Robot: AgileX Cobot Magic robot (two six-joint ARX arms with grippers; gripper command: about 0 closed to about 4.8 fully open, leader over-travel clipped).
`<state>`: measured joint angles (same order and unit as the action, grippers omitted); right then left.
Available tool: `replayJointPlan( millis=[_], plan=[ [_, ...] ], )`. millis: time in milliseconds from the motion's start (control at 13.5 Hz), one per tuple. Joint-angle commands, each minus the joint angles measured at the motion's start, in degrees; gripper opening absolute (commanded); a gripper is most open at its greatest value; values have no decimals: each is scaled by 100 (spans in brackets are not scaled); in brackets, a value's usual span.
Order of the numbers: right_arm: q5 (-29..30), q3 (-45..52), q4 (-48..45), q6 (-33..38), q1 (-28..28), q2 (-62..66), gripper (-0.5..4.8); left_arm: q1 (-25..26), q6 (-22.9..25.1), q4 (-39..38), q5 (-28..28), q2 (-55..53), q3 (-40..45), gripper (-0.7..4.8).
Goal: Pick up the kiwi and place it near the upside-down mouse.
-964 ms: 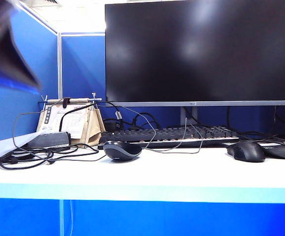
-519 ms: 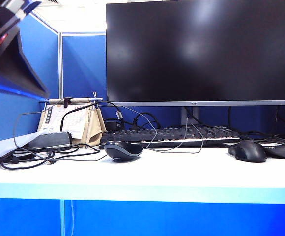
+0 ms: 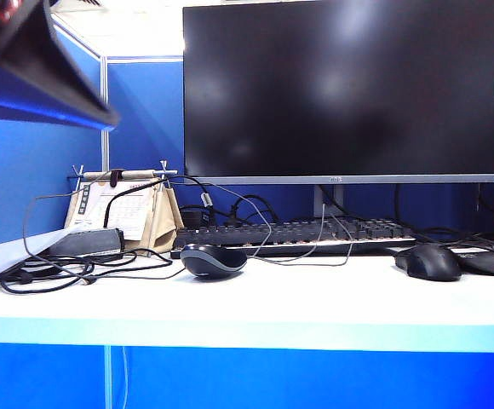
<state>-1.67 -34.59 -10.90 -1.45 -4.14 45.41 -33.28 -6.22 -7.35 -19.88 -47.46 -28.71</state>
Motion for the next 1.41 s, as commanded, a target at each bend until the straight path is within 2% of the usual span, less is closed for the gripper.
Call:
replayJointPlan(
  millis=[74,148,371,445,594,742,1113,1410],
  plan=[
    [190,-472,-474,-24,-562,1141,446,-125,-24,-85,-138,13,-42,30],
    [354,-645,-699,-7,-811,1746,477,-201,-28,-184,-136,15,-42,30],
    [592,-964,-1537,13,-1034,3292,479,-243,-297,-229,-199,15,-42,30],
    [824,-1552,-1322,-2,-1032,4328,479,-319,-496,-546,-210,15,-42,30],
    [824,-2009,-1259,-4,-1038,4957,479,-411,-459,-796,-166,15,-42,30],
    [776,-2634,-734,-7,-1036,5976,479,-413,-474,-619,-181,11,-42,30],
    [435,-2634,-442,-9,-1132,6188,479,-413,-472,-581,-181,11,-42,30],
    [435,-2632,-90,-7,-1182,6196,479,-413,-474,-581,-181,11,-42,30]
  ],
)
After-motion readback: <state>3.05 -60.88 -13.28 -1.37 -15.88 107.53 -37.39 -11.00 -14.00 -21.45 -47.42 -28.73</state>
